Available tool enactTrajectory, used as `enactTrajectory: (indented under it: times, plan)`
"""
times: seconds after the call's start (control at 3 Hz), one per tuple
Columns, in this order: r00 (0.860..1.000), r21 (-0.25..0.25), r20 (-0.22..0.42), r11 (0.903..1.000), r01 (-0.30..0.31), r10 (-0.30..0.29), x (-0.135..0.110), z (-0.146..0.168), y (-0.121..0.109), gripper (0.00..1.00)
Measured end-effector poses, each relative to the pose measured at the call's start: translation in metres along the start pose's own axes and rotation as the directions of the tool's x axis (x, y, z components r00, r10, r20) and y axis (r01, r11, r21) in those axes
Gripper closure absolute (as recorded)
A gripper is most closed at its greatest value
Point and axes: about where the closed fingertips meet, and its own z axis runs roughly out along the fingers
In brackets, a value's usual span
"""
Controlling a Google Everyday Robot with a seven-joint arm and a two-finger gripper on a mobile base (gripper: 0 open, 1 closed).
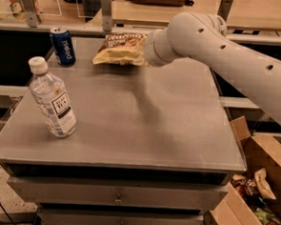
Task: Move brown chip bag near blue plastic bottle
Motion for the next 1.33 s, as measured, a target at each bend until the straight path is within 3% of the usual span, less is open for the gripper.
enactTrajectory:
  times: [0.33,0.67,1.33]
  plan:
    - [0.999,0.030,0.033,0.9995,0.004,-0.005,-0.011,-0.004,-0.003,0.87]
    - [0.996,0.060,0.089,0.9979,0.025,-0.030,-0.024,-0.014,-0.002,1.00]
    - [0.968,0.109,0.233,0.9913,0.074,-0.098,-0.026,-0.060,0.037,1.00]
